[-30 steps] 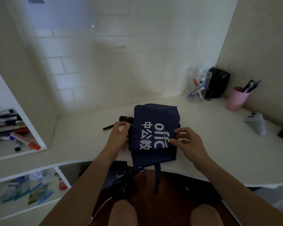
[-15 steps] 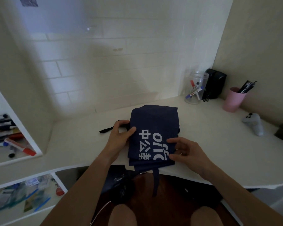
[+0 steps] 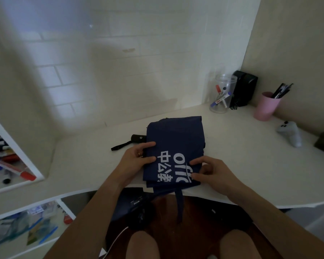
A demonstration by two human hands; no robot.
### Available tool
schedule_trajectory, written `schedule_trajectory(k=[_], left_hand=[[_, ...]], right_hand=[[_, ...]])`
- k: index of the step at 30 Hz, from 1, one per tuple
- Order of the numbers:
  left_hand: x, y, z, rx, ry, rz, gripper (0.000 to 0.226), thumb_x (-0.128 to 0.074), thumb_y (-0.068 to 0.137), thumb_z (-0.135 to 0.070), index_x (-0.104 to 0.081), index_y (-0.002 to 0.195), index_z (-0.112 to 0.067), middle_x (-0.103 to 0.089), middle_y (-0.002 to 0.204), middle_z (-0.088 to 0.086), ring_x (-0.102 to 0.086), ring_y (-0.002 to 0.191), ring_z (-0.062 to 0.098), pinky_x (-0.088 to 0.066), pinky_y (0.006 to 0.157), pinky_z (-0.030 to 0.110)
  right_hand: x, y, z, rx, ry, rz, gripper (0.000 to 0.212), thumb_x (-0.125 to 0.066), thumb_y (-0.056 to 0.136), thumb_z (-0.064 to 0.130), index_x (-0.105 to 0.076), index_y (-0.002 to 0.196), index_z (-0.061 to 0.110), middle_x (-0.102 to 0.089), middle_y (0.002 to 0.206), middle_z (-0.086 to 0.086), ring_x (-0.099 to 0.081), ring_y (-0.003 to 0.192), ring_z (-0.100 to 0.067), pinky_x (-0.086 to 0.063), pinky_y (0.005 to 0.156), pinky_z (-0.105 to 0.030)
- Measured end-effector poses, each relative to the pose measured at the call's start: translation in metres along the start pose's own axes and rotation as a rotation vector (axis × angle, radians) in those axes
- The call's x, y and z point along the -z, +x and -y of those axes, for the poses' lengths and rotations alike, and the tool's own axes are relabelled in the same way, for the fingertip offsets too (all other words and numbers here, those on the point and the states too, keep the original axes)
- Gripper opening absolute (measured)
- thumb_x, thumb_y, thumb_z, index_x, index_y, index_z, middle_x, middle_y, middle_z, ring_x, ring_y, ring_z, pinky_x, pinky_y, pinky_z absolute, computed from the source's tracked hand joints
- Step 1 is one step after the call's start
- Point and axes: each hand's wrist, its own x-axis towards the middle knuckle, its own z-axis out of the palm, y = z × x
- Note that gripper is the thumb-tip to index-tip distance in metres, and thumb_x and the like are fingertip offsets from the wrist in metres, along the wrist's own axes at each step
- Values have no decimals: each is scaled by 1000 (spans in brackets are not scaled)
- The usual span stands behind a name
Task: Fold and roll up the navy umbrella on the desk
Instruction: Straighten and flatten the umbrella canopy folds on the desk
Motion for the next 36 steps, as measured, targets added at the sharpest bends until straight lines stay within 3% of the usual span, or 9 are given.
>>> schedule_trajectory(k=[5, 11, 16, 19, 21, 24, 32, 34, 36], left_hand=[[0, 2, 2, 58, -59, 34, 52, -79, 81, 2, -69, 125, -24, -71, 123, 8, -69, 114, 24, -59, 94, 42], [-1, -1, 9, -68, 153, 23, 57, -81, 78, 4, -68, 123, -29, -66, 124, 3, -63, 117, 18, -60, 89, 28], [-2, -4, 9, -83, 168, 33, 59, -80, 79, 6, -66, 127, -25, -63, 127, -1, -61, 120, 16, -59, 93, 31], [-3, -4, 8, -70, 139, 38, 60, -80, 78, 8, -66, 127, -25, -64, 128, 2, -62, 120, 17, -61, 88, 28], [-2, -3, 8, -50, 113, 45, 62, -80, 77, 9, -66, 127, -26, -63, 130, 5, -61, 121, 17, -61, 86, 28], [-3, 0, 6, -12, 68, 49, 67, -79, 76, 12, -64, 130, -25, -60, 134, 7, -59, 123, 18, -60, 87, 26], [-9, -7, 5, 76, 53, 14, 71, -66, 77, 19, -62, 130, -28, -55, 140, 10, -58, 122, 17, -57, 83, 22], [-11, -15, 1, -11, 251, -145, 55, -69, 84, 4, -61, 129, -26, -55, 139, 8, -62, 113, 14, -52, 83, 19], [-14, -25, -3, -350, 701, -358, 41, -73, 89, -20, -62, 128, -26, -44, 147, 7, -51, 129, 18, -44, 101, 24]], right_hand=[[0, -3, -4, 46, -242, 36, 36, -81, 80, 27, -64, 111, 37, -67, 73, 0, -62, 66, -9, -50, 68, -21], [1, -5, 12, 18, -518, 60, 42, -79, 80, 35, -61, 118, 34, -61, 90, 2, -58, 72, -5, -44, 61, -11], [-24, 0, 41, 459, -569, -410, 17, -62, 94, 33, -69, 108, 26, -54, 109, 8, -53, 97, -7, -44, 84, -18], [-44, 18, 38, 551, -727, -136, 39, -50, 100, 36, -57, 136, 21, -52, 141, 3, -45, 132, -16, -41, 109, -34], [-49, 27, 21, 484, -861, 56, 63, -42, 100, 53, -34, 153, 23, -26, 164, 2, -16, 152, -17, -23, 123, -38], [-45, 33, -1, 531, -950, 149, 78, -35, 96, 68, -14, 159, 27, -1, 168, 6, 10, 154, -10, -5, 126, -35], [-34, 41, -14, 542, -1011, 210, 77, -26, 96, 73, -4, 159, 34, 9, 167, 10, 17, 152, -5, -4, 126, -40], [-34, 42, -17, 536, -986, 215, 77, -26, 96, 73, -3, 159, 34, 10, 167, 11, 16, 152, -5, -4, 126, -40], [-34, 41, -18, 544, -976, 218, 78, -27, 96, 72, -2, 159, 33, 9, 167, 11, 16, 152, -4, -3, 126, -39]])
